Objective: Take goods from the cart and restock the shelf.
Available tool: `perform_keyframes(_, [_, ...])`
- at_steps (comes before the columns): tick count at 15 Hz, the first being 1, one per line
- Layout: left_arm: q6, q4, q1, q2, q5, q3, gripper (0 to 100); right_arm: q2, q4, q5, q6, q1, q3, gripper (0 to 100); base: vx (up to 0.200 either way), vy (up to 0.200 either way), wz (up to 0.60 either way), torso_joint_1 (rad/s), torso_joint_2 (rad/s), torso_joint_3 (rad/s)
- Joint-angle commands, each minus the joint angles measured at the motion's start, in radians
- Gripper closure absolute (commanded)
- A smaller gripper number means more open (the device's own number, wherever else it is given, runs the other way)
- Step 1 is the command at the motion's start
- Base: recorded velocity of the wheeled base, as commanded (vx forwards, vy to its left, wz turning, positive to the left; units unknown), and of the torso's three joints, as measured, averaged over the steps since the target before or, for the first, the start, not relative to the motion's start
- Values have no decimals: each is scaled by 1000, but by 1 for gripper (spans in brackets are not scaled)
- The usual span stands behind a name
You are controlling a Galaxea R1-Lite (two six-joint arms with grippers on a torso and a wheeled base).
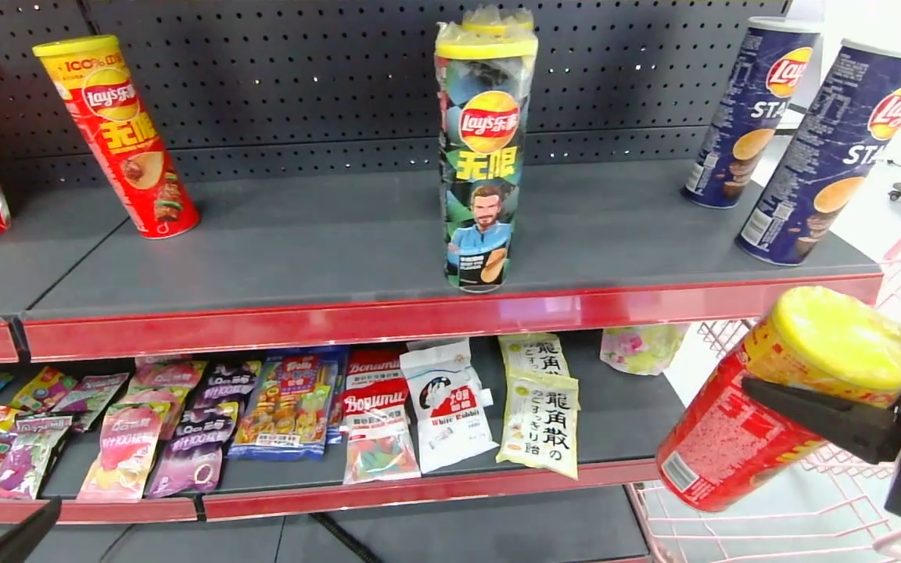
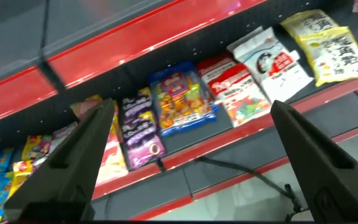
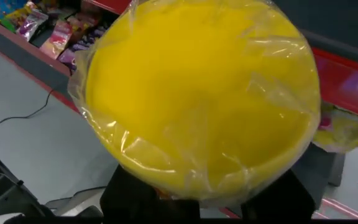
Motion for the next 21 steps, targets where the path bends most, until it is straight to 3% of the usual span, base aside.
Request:
perform_keyframes(1, [1, 0, 0, 3, 0, 1, 0, 20, -1, 0, -1, 31, -6, 100, 0, 200, 0, 2, 2, 2])
perform_keyframes(10, [2, 0, 0, 5, 0, -5, 0, 18, 0, 0, -16, 90, -8, 100, 0, 200, 0, 2, 2, 1])
perform_keyframes(21, [14, -14, 0, 6, 0, -5, 0, 18, 0, 0, -19, 91, -8, 100, 0, 200, 0, 1, 2, 0])
